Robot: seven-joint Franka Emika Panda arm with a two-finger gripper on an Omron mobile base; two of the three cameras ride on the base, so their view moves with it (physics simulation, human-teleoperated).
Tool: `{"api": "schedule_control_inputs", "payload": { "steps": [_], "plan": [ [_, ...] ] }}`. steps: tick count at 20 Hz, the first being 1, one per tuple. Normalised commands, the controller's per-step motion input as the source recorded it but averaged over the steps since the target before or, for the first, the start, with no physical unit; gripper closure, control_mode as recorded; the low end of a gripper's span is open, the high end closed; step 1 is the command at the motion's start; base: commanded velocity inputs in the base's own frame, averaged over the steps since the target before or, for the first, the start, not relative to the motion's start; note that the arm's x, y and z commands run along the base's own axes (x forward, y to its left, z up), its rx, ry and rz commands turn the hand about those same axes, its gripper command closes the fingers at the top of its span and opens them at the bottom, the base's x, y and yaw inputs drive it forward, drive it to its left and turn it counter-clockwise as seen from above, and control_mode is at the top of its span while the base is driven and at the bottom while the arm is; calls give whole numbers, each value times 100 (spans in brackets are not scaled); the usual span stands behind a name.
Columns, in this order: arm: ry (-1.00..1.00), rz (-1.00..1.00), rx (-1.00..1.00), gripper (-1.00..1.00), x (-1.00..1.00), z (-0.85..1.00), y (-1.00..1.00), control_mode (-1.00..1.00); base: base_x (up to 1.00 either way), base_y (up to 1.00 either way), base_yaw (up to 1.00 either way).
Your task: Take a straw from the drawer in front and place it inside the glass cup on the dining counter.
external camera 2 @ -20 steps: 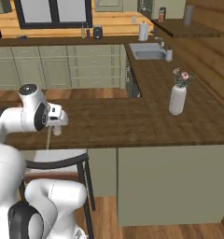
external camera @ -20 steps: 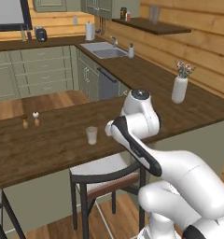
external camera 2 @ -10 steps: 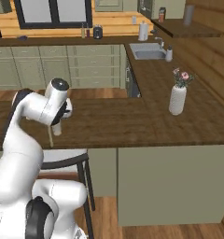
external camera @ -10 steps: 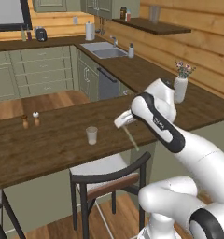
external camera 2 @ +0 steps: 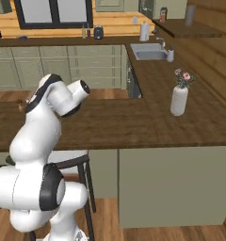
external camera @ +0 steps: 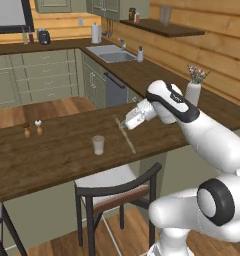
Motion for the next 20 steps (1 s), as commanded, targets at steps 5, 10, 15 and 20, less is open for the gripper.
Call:
{"api": "schedule_control_inputs", "payload": {
  "steps": [5, 10, 15, 20],
  "plan": [
    [-5, 28, 32, 100, 24, 27, 27, -100, 0, 0, 0],
    [-12, 15, 28, 100, 20, 3, 7, -100, 0, 0, 0],
    [-4, 8, 16, 100, 52, 0, 6, -100, 0, 0, 0],
    [0, 1, 3, 100, 58, 0, 19, -100, 0, 0, 0]
  ]
}}
